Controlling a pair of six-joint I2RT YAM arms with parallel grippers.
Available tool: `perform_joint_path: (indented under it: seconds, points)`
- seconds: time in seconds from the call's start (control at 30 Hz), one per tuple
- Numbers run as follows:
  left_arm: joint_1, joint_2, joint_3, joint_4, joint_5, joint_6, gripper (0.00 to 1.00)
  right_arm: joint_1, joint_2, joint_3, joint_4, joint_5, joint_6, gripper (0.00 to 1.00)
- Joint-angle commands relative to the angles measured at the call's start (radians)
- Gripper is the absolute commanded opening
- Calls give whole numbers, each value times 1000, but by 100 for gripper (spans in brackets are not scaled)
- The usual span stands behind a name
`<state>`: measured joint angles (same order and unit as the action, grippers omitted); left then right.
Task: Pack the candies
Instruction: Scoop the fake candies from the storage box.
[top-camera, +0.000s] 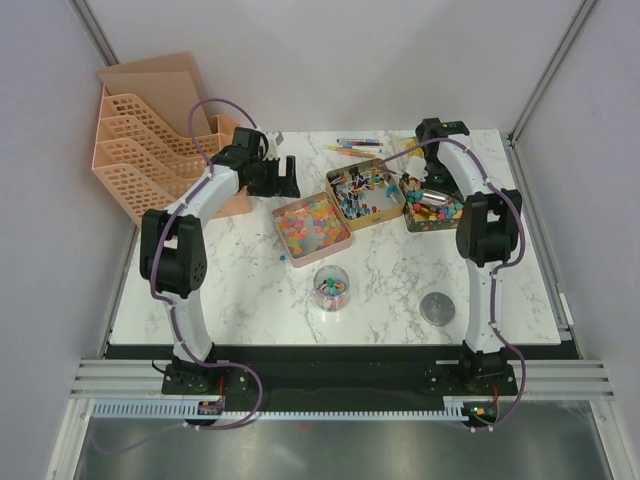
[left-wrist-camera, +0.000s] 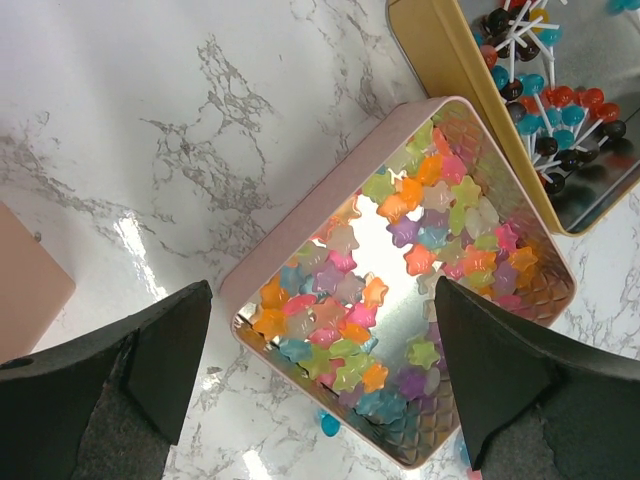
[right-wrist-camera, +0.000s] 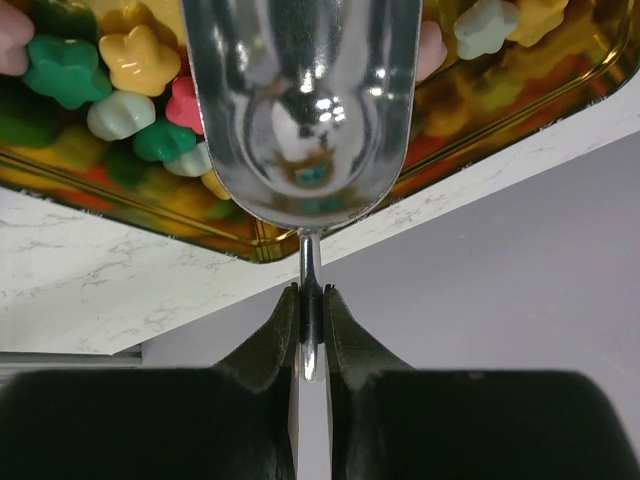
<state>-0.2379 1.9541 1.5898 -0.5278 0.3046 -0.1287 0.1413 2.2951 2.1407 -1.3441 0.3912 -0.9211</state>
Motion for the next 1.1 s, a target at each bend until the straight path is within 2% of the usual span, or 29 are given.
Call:
perform_joint_path:
  seconds: [0.0, 0.43, 0.67, 1.07]
  points:
    - [-1, 6, 1, 8, -32, 43, 100, 0, 46, 83, -113, 9, -12, 0]
    - [-1, 26, 4, 8, -42, 52, 100, 11, 159, 200, -113, -58, 33, 0]
    - [-1, 34, 7, 6, -36, 49, 100, 17, 155, 197, -87, -149, 50, 0]
    - [-6, -6, -31, 11, -68, 67, 100, 26, 89, 142, 83, -322, 51, 0]
